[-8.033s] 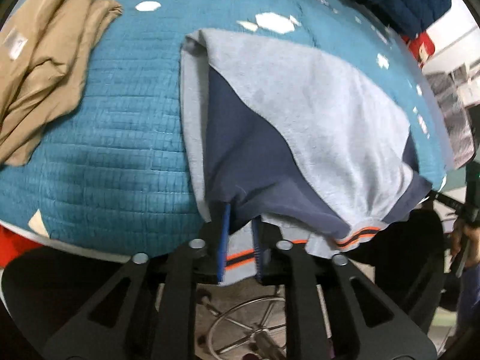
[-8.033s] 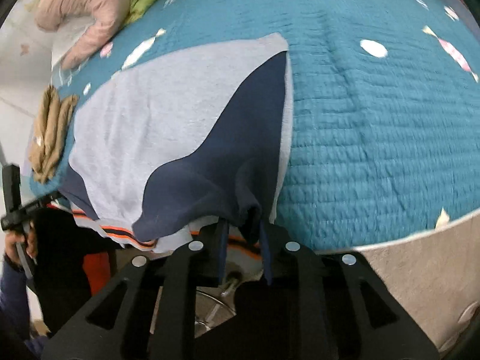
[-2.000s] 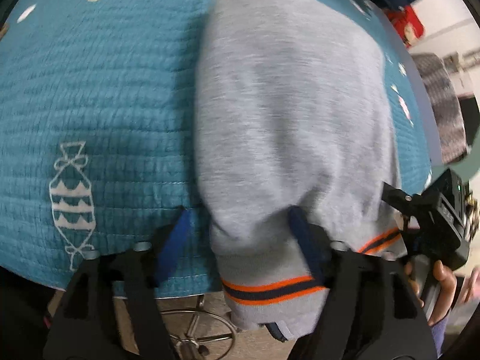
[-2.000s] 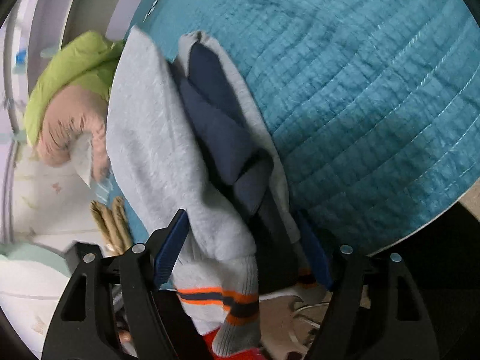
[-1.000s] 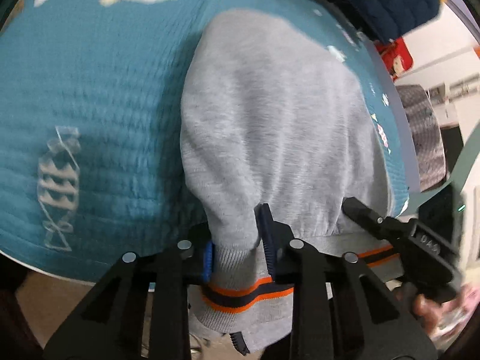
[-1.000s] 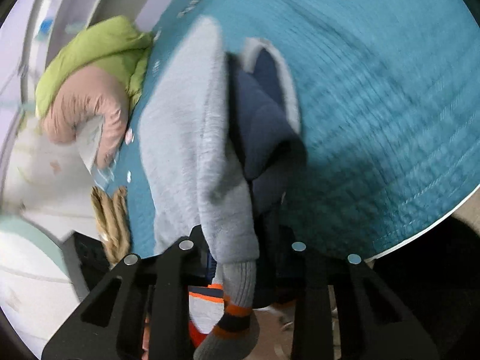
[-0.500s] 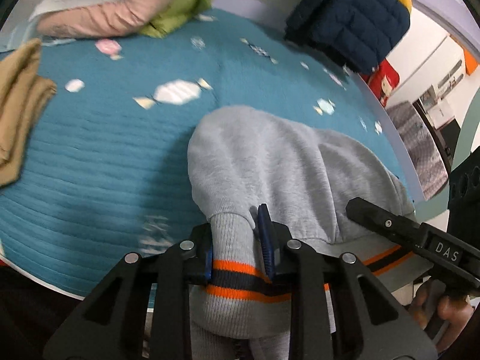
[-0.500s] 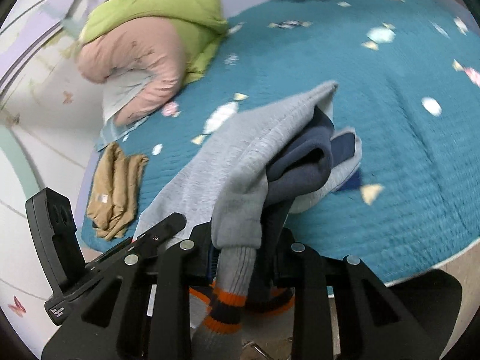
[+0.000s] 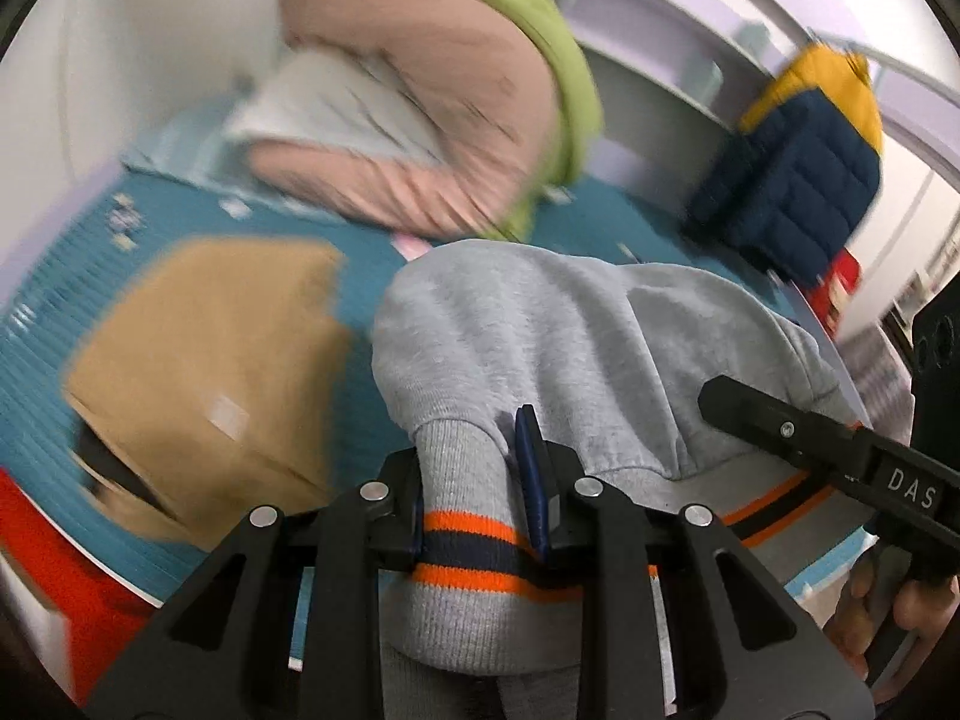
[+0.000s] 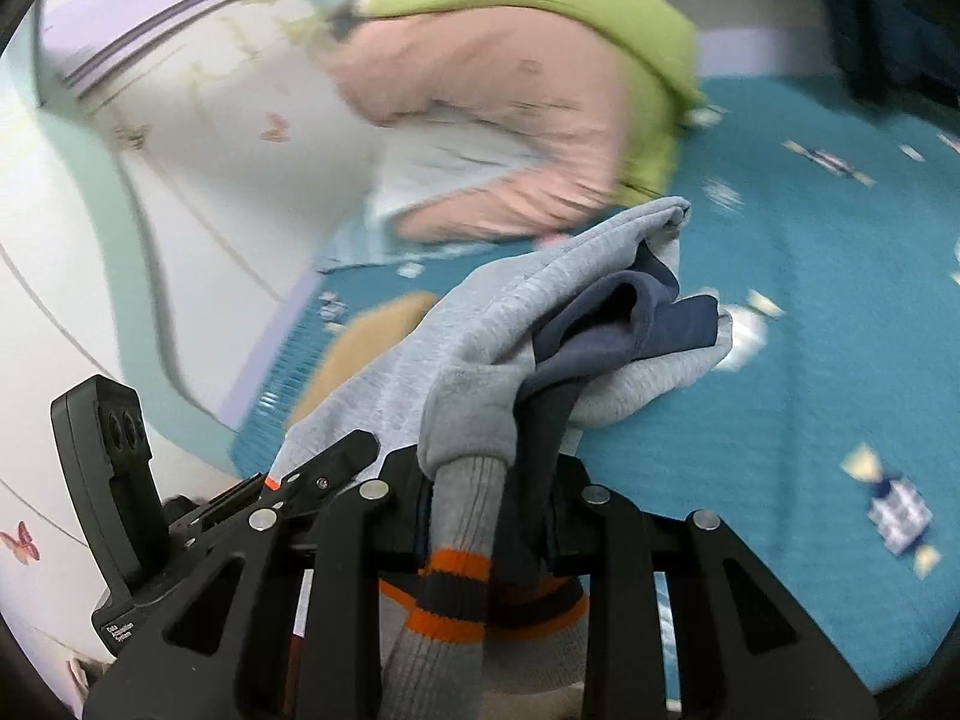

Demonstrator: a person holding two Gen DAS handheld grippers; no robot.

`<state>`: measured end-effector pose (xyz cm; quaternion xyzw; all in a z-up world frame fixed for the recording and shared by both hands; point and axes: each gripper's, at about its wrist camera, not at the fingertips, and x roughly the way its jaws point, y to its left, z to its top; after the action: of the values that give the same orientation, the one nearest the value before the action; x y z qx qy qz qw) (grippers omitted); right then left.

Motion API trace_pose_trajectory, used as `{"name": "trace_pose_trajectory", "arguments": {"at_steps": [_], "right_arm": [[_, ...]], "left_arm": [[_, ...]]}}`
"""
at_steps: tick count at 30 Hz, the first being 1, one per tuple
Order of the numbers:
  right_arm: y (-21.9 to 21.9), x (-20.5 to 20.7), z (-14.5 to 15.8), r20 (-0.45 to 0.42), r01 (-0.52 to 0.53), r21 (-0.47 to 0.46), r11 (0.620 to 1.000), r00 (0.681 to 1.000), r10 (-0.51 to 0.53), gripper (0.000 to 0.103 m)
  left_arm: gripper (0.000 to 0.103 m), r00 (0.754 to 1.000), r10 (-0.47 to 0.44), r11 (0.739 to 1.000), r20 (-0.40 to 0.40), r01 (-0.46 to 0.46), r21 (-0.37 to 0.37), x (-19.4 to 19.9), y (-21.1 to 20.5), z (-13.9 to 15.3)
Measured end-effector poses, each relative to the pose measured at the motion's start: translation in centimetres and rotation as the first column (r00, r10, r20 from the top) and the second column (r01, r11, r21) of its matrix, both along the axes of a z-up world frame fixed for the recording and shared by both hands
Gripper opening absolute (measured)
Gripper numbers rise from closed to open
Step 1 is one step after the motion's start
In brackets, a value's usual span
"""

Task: Fold large clothes
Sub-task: 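Lift the folded jacket with both grippers and carry it onto the tan garment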

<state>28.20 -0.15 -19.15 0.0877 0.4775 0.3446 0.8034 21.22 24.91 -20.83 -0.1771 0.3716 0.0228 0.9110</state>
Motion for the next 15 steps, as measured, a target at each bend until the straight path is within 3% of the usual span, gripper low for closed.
{"name": "trace_pose_trajectory", "arguments": {"at_steps": [5, 8, 11, 13, 15], "right_arm": [[10.2, 0.1, 0.9, 0.051, -0.091, 0.097, 0.991, 0.995, 0.086, 0.024], [15.6, -0.3, -0.8, 0.065, -0.128, 0.139, 0.982, 0.991, 0.120, 0.024], [19.4, -0.5, -5.8, -0.011, -0.115, 0.084, 0.990, 0.993, 0.116, 0.025], [21.5, -0.8, -10.8, -0.131, -0.156, -0.021, 0.988, 0.980, 0.152, 0.029], [23.2, -1.4, -16.3, -0.258, -0.206, -0.132, 0.970, 0.951, 0.167, 0.031]], "left_arm": [[0.023, 0.993, 0.106, 0.988, 0.057, -0.111, 0.108, -0.9, 10.2, 3.5], [0.023, 0.988, 0.144, 0.979, 0.050, -0.150, 0.138, -1.1, 15.5, 3.1], [0.024, 0.985, 0.156, 0.982, -0.066, -0.147, 0.122, 0.2, 20.2, -2.0], [0.024, 0.956, 0.172, 0.980, -0.236, -0.143, 0.138, 1.7, 22.3, -8.5], [0.027, 0.928, 0.183, 0.978, -0.324, -0.137, 0.158, 2.0, 22.4, -13.1]]}}
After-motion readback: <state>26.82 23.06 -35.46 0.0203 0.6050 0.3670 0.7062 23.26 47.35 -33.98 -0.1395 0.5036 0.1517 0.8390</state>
